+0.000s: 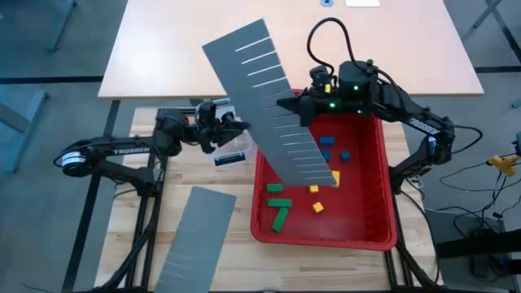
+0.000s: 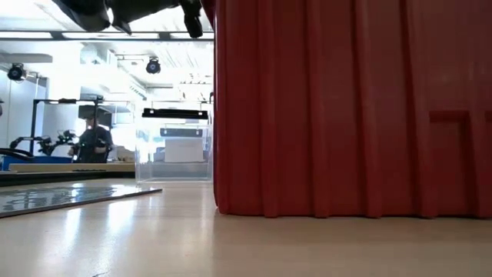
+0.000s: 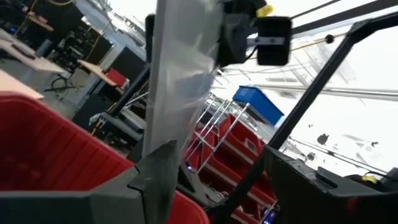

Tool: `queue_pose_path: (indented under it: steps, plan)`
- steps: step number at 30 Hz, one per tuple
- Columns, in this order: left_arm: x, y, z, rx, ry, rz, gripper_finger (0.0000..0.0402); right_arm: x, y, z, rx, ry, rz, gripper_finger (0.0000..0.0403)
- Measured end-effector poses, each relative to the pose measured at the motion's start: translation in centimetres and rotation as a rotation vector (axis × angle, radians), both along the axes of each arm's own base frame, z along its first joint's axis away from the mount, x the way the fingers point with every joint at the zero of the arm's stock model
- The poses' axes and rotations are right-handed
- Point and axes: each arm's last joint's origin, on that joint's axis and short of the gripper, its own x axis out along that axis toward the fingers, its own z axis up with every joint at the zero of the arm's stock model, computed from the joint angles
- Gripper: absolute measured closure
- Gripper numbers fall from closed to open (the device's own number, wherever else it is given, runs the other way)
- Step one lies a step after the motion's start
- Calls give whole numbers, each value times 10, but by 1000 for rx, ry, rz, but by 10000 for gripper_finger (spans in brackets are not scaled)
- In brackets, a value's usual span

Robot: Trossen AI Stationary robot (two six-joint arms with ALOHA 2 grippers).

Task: Sort blocks
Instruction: Remove the bin divider from the red bin

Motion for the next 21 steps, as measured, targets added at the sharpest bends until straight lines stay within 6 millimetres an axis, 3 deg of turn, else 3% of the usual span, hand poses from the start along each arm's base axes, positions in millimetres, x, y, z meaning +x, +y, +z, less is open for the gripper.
queue_pose_path:
  steps: [6,14,21]
  plan:
    - [5,2,-3,-3,15,-9,202,-1,0,1,-1,-2,3,403]
    - [-13,2,7,46,44,23,200,-13,2,11,-20,-42,-14,403]
    - [-22,9,0,91,168,88,193,-14,4,15,-24,-61,-4,403]
